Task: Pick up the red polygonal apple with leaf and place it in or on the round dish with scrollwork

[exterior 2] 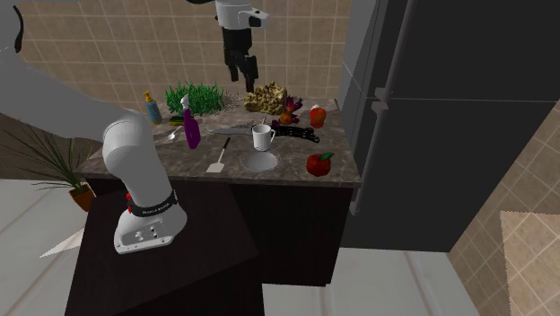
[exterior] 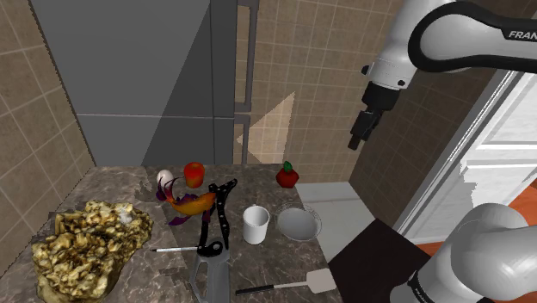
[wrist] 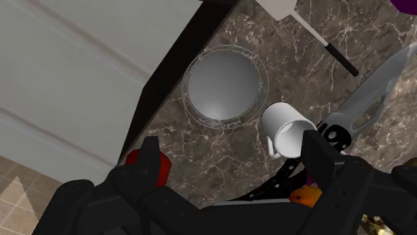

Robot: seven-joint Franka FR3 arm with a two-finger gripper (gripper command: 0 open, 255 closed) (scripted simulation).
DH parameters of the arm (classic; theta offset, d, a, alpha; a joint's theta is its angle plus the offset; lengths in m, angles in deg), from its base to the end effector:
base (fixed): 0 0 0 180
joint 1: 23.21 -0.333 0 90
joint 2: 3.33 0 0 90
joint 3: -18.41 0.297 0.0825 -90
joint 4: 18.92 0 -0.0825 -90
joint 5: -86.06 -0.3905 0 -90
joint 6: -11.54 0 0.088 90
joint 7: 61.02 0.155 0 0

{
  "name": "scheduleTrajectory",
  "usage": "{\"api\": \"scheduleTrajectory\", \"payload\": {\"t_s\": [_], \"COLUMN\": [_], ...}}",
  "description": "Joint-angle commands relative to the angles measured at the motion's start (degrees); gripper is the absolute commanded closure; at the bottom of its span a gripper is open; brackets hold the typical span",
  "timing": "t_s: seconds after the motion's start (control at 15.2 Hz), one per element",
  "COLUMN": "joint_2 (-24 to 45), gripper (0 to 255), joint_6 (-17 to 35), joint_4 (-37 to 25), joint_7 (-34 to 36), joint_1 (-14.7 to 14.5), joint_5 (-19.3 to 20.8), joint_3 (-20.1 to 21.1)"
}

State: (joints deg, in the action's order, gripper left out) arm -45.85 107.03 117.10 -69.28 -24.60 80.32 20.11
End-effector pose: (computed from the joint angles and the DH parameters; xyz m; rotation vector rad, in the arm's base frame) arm 0.3471 0.0343 0.5146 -3.0502 -0.2795 -0.0589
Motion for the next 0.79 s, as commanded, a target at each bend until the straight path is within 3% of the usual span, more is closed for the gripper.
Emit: {"api": "scheduleTrajectory", "payload": {"t_s": [0.0, 0.73], "joint_2": [0.00, 20.22], "gripper": [0, 0], "joint_6": [0.00, 18.40], "joint_4": [0.00, -0.97], "joint_7": [0.00, -1.02], "joint_1": [0.00, 1.85], "joint_5": [0.00, 2.12], "joint_3": [0.00, -0.30]}}
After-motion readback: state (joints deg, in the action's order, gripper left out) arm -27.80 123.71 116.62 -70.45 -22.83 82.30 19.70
